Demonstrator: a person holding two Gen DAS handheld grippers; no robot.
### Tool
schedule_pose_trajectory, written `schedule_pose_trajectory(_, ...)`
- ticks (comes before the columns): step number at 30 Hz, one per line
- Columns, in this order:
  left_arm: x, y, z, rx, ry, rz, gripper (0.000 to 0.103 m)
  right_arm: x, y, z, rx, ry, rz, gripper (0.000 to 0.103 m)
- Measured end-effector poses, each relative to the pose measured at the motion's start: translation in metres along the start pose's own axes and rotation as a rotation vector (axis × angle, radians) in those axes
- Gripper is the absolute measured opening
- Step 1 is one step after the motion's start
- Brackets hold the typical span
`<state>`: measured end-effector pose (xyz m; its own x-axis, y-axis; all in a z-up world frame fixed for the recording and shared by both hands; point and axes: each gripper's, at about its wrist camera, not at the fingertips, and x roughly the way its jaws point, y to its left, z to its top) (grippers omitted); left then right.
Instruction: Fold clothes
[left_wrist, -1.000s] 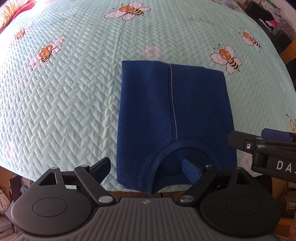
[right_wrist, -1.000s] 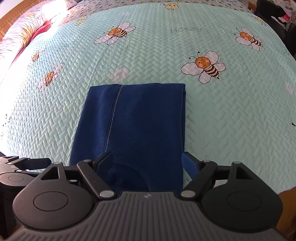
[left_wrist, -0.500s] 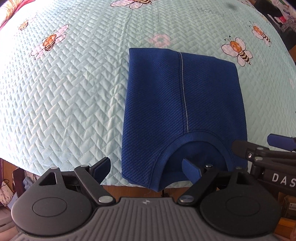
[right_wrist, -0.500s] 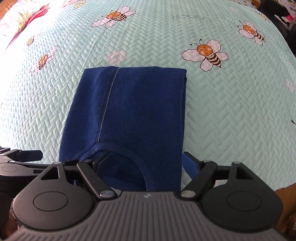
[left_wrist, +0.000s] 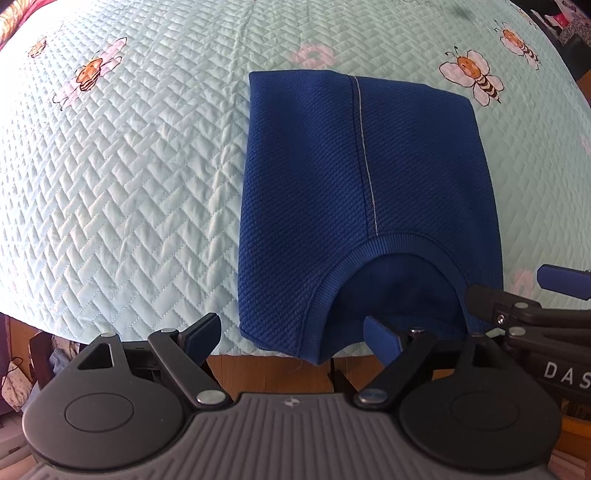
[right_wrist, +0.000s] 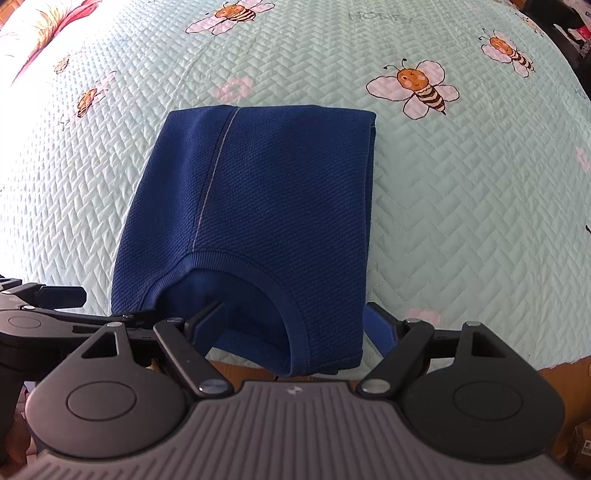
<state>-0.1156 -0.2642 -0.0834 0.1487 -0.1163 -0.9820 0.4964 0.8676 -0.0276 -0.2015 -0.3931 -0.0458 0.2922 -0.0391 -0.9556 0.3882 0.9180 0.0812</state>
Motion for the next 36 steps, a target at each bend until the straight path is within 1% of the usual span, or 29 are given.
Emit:
schedule_pose_trajectory(6, -0.002, -0.004, -0.007, 0.022, 0.006, 0.001, 0.087, -0.004, 0.000, -0.012, 0.002, 0.008, 0.006, 0.082)
schedule_pose_trajectory(9, -0.006, -0.006, -0.010, 0.027, 0.001, -0.009, 0.087, -0.008, -0.004, -0.016, 0.017, 0.013, 0.023, 0.082)
schedule_pose_trajectory(16, -0.020, -0.008, -0.014, 0.040, -0.023, -0.022, 0.087, -0.022, -0.003, -0.022, 0.011, -0.021, 0.007, 0.082)
schedule_pose_trajectory(20, -0.030, -0.008, -0.016, 0.042, -0.029, -0.039, 0.087, -0.033, -0.009, -0.024, 0.027, -0.028, 0.026, 0.082)
schedule_pose_trajectory(28, -0.055, -0.010, -0.018, 0.057, -0.080, -0.026, 0.087, -0.056, -0.005, -0.025, 0.020, -0.084, 0.031, 0.082)
schedule_pose_trajectory(36, -0.055, -0.009, -0.020, 0.043, -0.071, -0.031, 0.087, -0.063, -0.002, -0.026, 0.011, -0.100, 0.043, 0.082)
